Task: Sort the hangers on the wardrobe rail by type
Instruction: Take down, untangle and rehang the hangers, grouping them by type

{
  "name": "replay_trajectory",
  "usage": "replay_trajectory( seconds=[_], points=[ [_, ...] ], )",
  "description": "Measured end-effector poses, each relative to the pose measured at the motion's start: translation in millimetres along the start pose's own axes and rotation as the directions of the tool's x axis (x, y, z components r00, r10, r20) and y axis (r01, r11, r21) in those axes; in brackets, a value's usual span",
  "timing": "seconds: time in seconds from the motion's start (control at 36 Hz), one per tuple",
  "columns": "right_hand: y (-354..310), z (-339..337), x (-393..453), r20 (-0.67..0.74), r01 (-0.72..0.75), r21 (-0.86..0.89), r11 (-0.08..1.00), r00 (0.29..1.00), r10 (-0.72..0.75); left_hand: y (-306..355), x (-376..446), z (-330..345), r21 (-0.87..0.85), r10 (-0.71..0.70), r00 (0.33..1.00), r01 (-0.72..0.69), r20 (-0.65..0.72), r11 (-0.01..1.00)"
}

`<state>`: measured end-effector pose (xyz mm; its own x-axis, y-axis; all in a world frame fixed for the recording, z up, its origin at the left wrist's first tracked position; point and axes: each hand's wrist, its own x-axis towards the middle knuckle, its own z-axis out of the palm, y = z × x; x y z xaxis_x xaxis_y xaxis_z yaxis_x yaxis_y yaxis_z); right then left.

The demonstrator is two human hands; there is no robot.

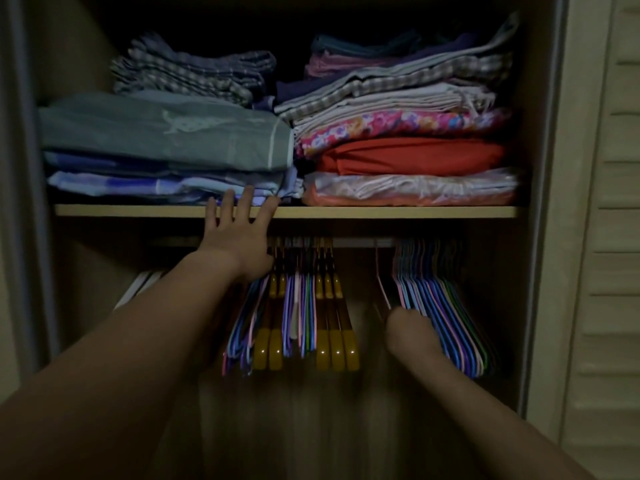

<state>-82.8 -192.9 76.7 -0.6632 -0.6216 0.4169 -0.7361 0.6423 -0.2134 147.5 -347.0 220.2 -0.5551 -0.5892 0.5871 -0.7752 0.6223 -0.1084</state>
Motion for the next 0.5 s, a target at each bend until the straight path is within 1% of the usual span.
replay_trajectory(
  seconds=[0.06, 0.08, 0.14, 0.22, 0.33, 0.44, 0.5],
  points=[
    [2, 0, -2, -0.093, 0.009, -0.147, 0.989, 0.995, -0.023, 1, 1, 1, 0.009, -0.005, 1.000, 0.005, -0.001, 1.000],
    [4, 0, -3, -0.117, 0.023, -0.193, 0.981, 0.992, -0.047, 1, 1, 2, 0.013, -0.007, 1.000, 0.007, -0.002, 1.000],
    [8, 1, -3, -0.123, 0.070, -0.270, 0.960, 0.987, -0.107, 2, 2, 3, 0.016, -0.010, 1.000, 0.010, -0.004, 1.000],
    [17, -2, -2, -0.130, 0.079, -0.360, 0.930, 0.982, -0.134, 2, 1, 3, 0.006, -0.006, 1.000, 0.006, -0.012, 1.000],
    [21, -13, -1, -0.122, 0.020, -0.411, 0.912, 0.990, -0.077, 1, 0, 2, -0.011, 0.002, 1.000, -0.002, -0.030, 1.000],
    [20, -19, 1, -0.113, -0.003, -0.427, 0.904, 0.992, -0.051, 0, -2, 1, -0.019, 0.010, 1.000, -0.011, -0.024, 1.000],
    [19, -20, 2, -0.103, -0.010, -0.431, 0.902, 0.994, -0.038, -3, -4, 3, -0.012, 0.023, 0.999, -0.024, -0.042, 1.000]
  ],
)
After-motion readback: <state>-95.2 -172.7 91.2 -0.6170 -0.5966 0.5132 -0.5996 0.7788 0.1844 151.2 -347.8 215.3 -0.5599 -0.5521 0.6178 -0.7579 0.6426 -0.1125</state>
